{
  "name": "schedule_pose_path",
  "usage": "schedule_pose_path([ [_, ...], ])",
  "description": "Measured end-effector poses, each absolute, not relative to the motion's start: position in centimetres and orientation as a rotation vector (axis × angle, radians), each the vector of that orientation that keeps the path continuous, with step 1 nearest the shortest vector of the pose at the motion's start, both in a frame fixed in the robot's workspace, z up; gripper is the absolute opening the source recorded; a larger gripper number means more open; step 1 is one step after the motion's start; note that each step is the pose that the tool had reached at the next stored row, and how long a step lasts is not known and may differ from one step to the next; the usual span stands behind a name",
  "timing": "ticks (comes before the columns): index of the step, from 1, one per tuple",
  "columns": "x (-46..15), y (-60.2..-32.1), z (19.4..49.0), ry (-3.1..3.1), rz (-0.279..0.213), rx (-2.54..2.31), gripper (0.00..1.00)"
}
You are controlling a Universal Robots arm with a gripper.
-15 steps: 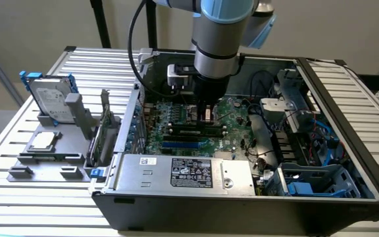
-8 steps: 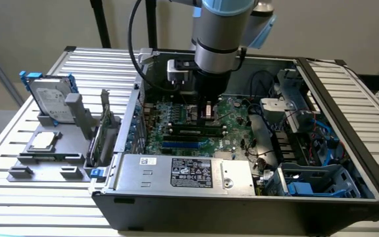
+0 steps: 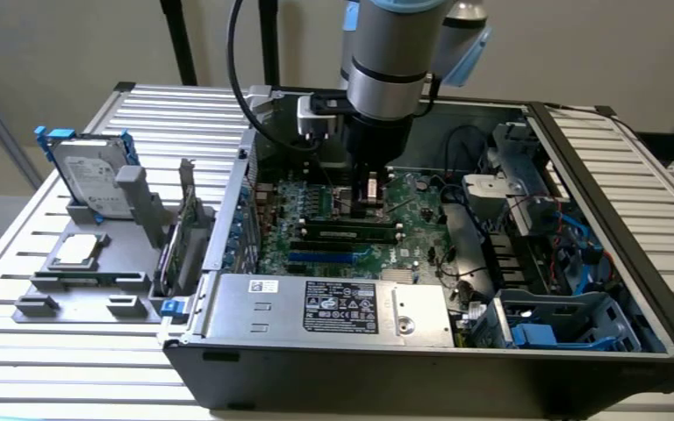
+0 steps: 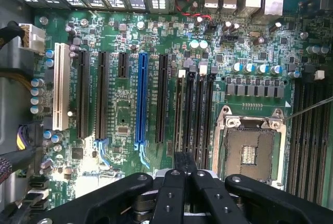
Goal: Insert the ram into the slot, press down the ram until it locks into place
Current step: 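Press down the ram until it locks into place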
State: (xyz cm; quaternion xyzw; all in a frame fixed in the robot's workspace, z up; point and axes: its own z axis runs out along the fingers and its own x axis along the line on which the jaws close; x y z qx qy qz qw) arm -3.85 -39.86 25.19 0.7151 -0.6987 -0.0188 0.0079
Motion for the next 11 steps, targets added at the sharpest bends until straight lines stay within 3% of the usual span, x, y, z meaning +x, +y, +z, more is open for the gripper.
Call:
schedule_pose_path([
  [11,-3.85,-39.86,25.20,-2.184,-0.059,2.235,0.10],
])
